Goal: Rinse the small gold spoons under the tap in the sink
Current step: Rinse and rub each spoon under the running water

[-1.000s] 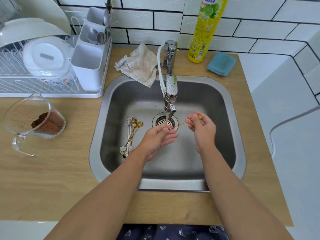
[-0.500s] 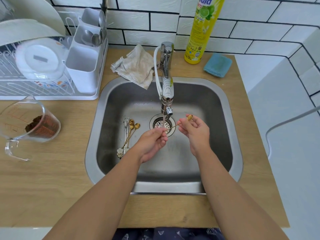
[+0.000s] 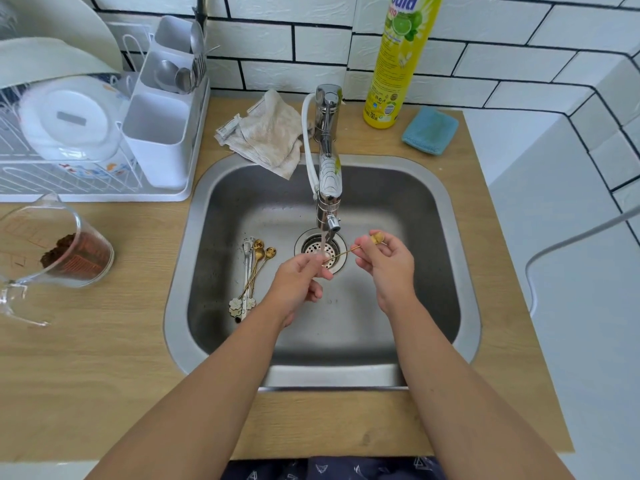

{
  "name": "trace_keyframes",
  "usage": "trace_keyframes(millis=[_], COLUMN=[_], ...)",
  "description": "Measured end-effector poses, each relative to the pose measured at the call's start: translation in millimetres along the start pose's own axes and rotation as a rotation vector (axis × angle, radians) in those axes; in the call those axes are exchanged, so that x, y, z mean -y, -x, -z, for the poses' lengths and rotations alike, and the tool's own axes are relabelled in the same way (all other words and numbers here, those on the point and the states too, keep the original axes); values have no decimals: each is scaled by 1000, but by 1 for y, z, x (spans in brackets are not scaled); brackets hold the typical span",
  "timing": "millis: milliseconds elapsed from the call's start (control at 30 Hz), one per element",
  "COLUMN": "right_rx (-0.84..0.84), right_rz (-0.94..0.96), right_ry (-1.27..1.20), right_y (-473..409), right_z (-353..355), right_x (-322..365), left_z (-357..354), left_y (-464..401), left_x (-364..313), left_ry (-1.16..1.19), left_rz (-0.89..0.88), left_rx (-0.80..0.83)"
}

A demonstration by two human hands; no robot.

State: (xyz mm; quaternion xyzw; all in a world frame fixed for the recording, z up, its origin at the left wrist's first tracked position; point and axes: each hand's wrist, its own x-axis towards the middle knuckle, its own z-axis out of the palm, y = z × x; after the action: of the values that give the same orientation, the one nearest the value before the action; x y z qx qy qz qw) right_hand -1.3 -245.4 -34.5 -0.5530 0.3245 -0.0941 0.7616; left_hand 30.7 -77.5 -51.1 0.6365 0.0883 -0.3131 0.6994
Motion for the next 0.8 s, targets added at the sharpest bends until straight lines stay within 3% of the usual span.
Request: trace_keyframes(millis=[400,800], right_rx=[-76,-46], right_rz=[4,0], right_ry=[-28,-47], right_y=[-3,-1], right_z=[1,2], right_x=[0,1], left_z=[4,4], left_y=[-4,-3], left_x=[5,8], left_ry=[-127,-262], left_rz=[-153,-138], left_rx=[-108,-40])
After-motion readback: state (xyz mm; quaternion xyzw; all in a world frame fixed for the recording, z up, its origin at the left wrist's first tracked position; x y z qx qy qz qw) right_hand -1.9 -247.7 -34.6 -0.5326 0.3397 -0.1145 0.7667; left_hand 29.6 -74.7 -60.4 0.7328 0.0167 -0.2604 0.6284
